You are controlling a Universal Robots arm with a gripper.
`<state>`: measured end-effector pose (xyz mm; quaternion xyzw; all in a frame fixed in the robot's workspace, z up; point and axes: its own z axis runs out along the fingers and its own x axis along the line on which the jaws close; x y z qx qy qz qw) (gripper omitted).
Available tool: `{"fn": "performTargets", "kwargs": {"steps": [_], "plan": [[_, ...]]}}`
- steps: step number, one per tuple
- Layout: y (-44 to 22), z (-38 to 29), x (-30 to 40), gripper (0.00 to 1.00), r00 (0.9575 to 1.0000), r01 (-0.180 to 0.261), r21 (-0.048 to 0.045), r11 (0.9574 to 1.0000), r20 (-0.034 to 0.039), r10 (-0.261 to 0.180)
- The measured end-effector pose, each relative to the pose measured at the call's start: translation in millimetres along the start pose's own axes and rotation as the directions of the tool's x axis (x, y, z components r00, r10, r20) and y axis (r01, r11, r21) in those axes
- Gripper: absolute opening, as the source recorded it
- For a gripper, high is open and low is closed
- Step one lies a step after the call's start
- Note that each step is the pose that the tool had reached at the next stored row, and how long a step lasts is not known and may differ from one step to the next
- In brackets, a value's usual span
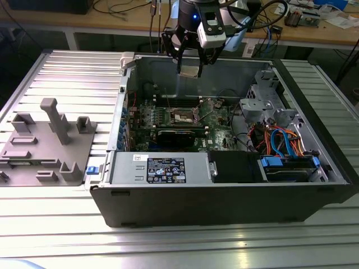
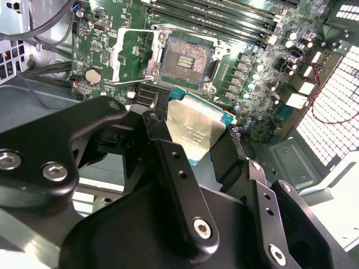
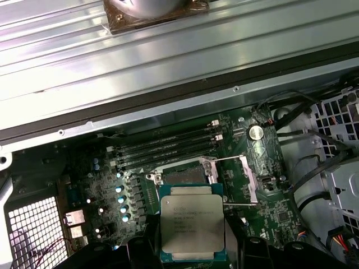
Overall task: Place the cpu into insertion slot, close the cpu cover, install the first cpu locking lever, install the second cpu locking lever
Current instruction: 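Place the cpu into insertion slot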
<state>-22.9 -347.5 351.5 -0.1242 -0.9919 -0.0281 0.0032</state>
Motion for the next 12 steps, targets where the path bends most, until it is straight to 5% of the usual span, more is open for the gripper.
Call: {"fn": "performTargets", "kwargs": {"steps": [12], "plan": [[0.0,0.4,0.0,0.54,1.0,-0.006,0.0046,1.0,0.0015,0.006]]}}
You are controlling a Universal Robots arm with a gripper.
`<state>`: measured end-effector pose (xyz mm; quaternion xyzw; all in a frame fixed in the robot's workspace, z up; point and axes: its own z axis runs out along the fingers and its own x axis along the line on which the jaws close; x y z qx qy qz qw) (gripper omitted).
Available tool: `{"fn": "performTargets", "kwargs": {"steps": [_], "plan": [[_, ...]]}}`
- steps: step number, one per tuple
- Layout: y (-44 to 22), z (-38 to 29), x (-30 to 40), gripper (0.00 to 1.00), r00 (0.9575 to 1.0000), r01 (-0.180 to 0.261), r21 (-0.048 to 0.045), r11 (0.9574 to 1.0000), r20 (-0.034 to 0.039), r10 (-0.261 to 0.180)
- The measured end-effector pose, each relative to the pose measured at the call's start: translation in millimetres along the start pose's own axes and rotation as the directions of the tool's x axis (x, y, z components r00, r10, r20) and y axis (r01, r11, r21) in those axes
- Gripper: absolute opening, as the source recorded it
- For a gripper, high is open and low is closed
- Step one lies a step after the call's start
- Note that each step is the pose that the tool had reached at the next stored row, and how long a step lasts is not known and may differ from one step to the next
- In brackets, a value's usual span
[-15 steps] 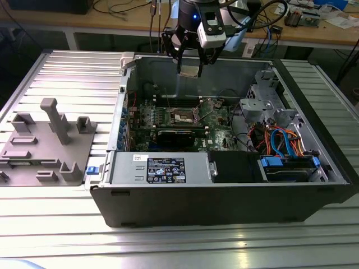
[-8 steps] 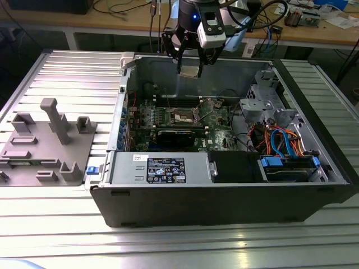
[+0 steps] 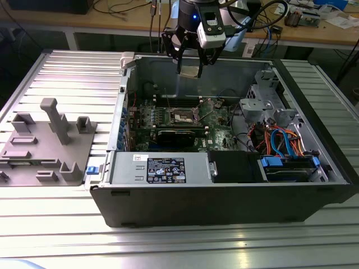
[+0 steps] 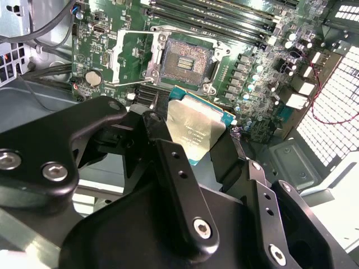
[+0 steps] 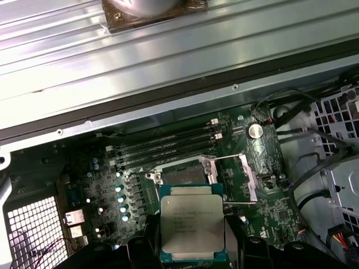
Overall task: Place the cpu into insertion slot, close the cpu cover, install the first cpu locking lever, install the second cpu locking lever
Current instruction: 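Place the cpu into insertion slot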
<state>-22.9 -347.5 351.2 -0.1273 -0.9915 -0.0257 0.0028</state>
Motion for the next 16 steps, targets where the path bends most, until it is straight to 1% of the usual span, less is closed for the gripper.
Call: {"fn": "performTargets", "kwargs": {"steps": [16], "plan": [[0.0,0.6,0.0,0.54,1.0,-0.008,0.0069,0.9999,0.0023,0.008]]}}
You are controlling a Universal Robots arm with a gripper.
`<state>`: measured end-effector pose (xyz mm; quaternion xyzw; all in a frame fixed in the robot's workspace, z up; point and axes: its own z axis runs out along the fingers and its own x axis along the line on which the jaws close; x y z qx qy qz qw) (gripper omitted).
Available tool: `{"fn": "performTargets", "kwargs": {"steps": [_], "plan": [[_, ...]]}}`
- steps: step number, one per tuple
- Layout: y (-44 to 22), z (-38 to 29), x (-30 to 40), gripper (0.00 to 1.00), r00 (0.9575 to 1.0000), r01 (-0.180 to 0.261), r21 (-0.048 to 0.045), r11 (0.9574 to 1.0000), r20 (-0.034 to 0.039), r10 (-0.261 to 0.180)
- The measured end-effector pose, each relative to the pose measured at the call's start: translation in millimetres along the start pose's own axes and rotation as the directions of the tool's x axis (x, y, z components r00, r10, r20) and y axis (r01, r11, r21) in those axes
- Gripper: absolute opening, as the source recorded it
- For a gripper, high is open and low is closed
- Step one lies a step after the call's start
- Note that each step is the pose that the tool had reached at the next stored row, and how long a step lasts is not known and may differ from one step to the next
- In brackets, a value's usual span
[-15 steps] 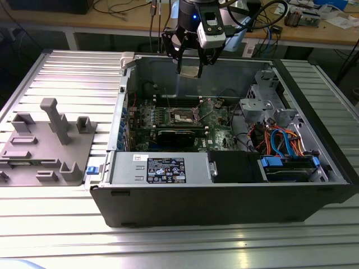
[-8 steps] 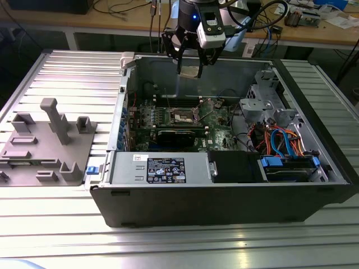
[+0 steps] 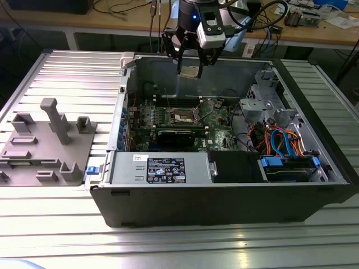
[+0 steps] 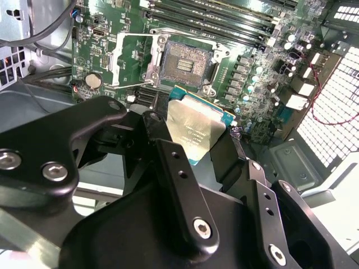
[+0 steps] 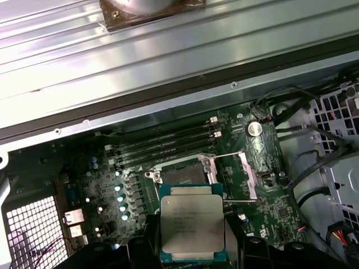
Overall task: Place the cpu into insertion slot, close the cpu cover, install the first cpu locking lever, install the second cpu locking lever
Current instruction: 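Place the cpu into insertion slot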
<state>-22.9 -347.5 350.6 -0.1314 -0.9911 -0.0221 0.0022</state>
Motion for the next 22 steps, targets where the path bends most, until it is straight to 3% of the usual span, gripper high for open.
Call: {"fn": "performTargets", "kwargs": {"steps": [22], "plan": [[0.0,0.8,0.0,0.54,0.9999,-0.012,0.0127,0.9998,0.0041,0.012]]}}
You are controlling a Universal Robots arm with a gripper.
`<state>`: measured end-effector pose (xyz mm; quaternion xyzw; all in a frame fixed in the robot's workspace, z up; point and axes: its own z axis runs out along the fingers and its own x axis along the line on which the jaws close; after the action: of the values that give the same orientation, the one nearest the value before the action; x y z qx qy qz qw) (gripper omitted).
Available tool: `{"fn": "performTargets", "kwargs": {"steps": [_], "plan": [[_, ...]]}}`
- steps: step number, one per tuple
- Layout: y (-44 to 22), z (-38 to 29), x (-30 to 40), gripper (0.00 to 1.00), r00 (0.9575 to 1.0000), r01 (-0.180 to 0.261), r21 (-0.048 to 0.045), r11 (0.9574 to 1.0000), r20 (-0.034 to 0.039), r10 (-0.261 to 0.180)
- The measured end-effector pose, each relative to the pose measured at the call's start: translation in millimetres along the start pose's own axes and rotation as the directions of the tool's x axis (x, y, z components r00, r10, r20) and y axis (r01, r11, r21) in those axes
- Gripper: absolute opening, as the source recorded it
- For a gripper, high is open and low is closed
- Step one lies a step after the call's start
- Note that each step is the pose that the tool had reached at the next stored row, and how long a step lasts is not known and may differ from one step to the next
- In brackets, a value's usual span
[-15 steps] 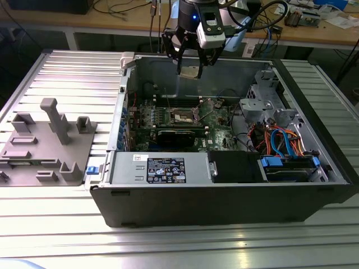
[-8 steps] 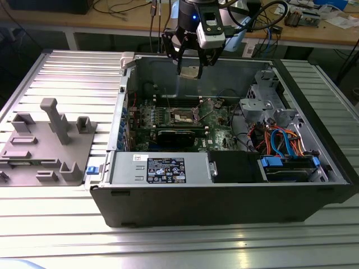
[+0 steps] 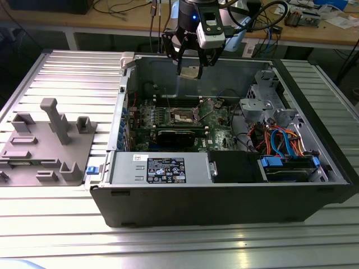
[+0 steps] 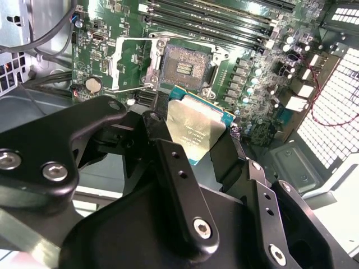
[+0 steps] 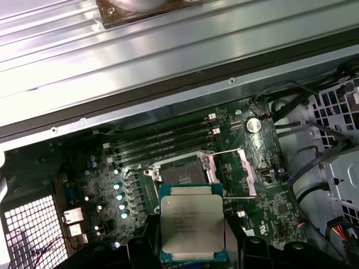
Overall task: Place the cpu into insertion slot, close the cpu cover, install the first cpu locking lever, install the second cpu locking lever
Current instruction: 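Place the cpu into insertion slot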
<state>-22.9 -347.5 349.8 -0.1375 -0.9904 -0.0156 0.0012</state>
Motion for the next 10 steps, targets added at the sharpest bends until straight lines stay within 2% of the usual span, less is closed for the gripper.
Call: {"fn": "performTargets", "kwargs": {"steps": [10], "plan": [[0.0,0.2,0.0,0.54,1.0,-0.006,0.013,0.9999,0.0038,0.006]]}}
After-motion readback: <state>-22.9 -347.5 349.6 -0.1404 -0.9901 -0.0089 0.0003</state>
